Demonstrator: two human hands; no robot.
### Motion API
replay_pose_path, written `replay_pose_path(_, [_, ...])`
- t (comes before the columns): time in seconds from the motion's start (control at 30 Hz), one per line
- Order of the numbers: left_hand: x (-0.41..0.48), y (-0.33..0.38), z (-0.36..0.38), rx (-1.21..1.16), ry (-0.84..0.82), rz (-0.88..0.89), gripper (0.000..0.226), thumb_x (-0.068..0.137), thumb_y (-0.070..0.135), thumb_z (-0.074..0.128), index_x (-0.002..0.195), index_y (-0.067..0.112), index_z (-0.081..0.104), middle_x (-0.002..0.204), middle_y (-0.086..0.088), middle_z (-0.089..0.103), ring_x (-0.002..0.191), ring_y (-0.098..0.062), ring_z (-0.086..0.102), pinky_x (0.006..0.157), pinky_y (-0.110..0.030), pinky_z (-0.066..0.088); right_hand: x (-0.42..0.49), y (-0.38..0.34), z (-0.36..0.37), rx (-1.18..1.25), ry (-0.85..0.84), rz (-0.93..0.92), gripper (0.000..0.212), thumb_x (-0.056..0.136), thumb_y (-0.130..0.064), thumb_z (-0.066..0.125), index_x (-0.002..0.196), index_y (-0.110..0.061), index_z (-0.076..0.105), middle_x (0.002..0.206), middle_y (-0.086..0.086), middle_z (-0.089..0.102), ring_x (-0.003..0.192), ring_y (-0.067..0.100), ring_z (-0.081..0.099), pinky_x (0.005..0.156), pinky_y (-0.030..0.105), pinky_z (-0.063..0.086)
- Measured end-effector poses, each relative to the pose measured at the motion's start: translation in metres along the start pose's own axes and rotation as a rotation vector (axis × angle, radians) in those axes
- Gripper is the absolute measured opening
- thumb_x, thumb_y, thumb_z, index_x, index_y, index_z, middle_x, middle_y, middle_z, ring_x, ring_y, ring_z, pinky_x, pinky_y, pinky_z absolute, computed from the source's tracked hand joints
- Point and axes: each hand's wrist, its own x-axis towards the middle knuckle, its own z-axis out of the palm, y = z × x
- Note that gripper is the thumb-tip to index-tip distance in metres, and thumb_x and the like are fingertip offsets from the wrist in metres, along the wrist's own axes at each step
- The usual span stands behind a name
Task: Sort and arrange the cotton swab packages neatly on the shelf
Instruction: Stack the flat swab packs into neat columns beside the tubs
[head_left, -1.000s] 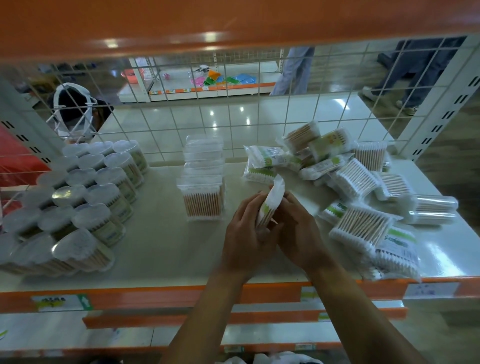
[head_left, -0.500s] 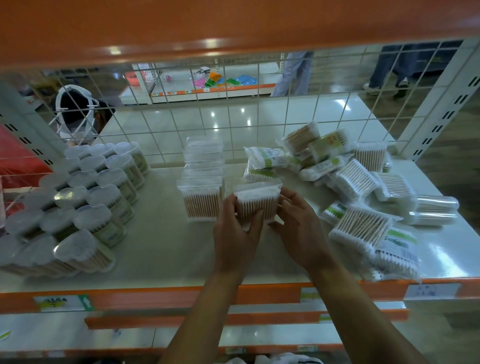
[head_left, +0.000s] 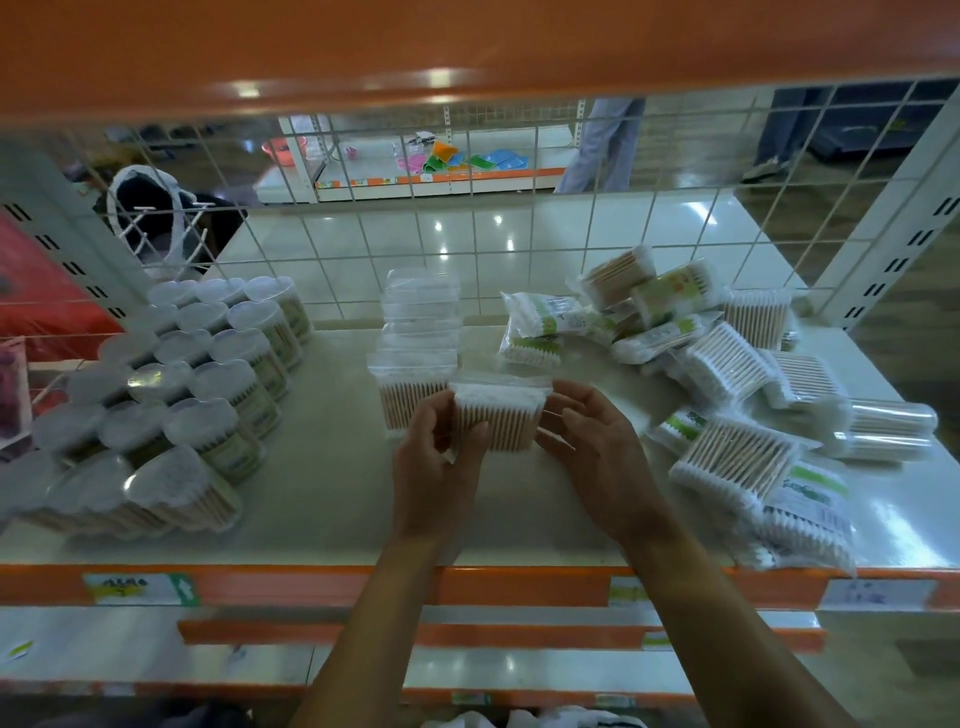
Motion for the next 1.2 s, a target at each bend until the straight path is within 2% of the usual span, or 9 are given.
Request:
replay_pose_path(0.13, [0.007,-0.01,-0.021,-0.041,0.024,-0.064,0.034,0.074,0.031,0.062,0.107,0.021,0.056,0.099,0.009,0.064,0.088,-0.001,0.063,0.074,-0.022,0.053,0.001,0.003,-0.002,-0.025,0.02,0.028,0.034,0.08,-0.018,0.052,0.112,-0.014,0.059,0.108,0.008,0.065,0.103,0.023,0.061,0.089,0.035,0.045])
replay_pose_path(0.43, [0.013,-0.026,-0.048,-0.012,0.065,-0.122,0.034,0.078,0.026,0.056,0.11,0.013,0.059,0.094,0.005,0.064,0.08,0.011,0.06,0.067,-0.007,0.047,0.001,0.004,-0.001,-0.061,0.04,0.043,0.035,0.078,-0.018,0.052,0.112,-0.012,0.06,0.104,0.008,0.067,0.099,0.022,0.064,0.086,0.03,0.047])
replay_pose_path(0.67, [0.014,-0.028,-0.046,0.086,0.127,-0.122,0.041,0.08,0.03,0.052,0.116,0.012,0.061,0.101,0.002,0.064,0.085,-0.002,0.059,0.068,-0.001,0.04,0.0,0.003,0.001,-0.045,0.055,0.043,0.035,0.077,-0.017,0.053,0.111,-0.01,0.06,0.102,0.01,0.066,0.096,0.022,0.064,0.087,0.031,0.048])
replay_pose_path(0.77, [0.014,-0.03,-0.044,0.154,0.167,-0.127,0.045,0.081,0.032,0.05,0.119,0.009,0.061,0.108,-0.003,0.064,0.093,-0.014,0.06,0.073,-0.009,0.042,0.0,0.003,0.001,-0.042,0.057,0.041,0.03,0.081,-0.013,0.053,0.11,-0.01,0.06,0.102,0.01,0.066,0.095,0.022,0.064,0.088,0.032,0.047])
replay_pose_path(0.87, [0.014,-0.03,-0.045,0.219,0.202,-0.123,0.049,0.079,0.035,0.053,0.12,0.009,0.06,0.111,-0.005,0.062,0.096,-0.018,0.059,0.081,-0.03,0.05,-0.001,0.003,0.002,-0.04,0.058,0.041,0.032,0.079,-0.014,0.053,0.11,-0.011,0.061,0.102,0.01,0.066,0.095,0.022,0.064,0.087,0.031,0.047])
replay_pose_path(0.97, [0.012,-0.027,-0.043,0.244,0.192,-0.101,0.067,0.067,0.05,0.06,0.123,0.012,0.054,0.113,0.001,0.054,0.098,-0.016,0.056,0.081,-0.031,0.048,-0.001,0.003,0.002,-0.042,0.065,0.045,0.034,0.076,-0.016,0.053,0.109,-0.011,0.061,0.102,0.01,0.066,0.096,0.023,0.064,0.087,0.031,0.047])
replay_pose_path(1.07, [0.01,-0.028,-0.039,0.319,0.142,-0.094,0.074,0.068,0.038,0.079,0.13,0.013,0.047,0.122,-0.006,0.053,0.104,-0.021,0.056,0.082,-0.039,0.052,-0.001,0.004,0.002,-0.053,0.062,0.042,0.033,0.077,-0.016,0.053,0.109,-0.011,0.061,0.102,0.009,0.067,0.096,0.022,0.064,0.087,0.031,0.047])
replay_pose_path(1.13, [0.01,-0.03,-0.038,0.35,0.136,-0.086,0.074,0.069,0.036,0.08,0.131,0.013,0.046,0.123,-0.009,0.053,0.106,-0.024,0.056,0.082,-0.046,0.053,-0.001,0.004,0.003,-0.061,0.063,0.037,0.033,0.077,-0.016,0.053,0.108,-0.012,0.061,0.101,0.009,0.067,0.095,0.021,0.064,0.086,0.03,0.047])
replay_pose_path(1.2, [0.01,-0.029,-0.038,0.352,0.133,-0.08,0.077,0.067,0.048,0.073,0.131,0.014,0.045,0.123,-0.008,0.053,0.106,-0.024,0.056,0.082,-0.046,0.053,-0.002,0.004,0.004,-0.068,0.068,0.033,0.033,0.076,-0.015,0.053,0.108,-0.011,0.061,0.101,0.009,0.066,0.095,0.021,0.064,0.085,0.029,0.048])
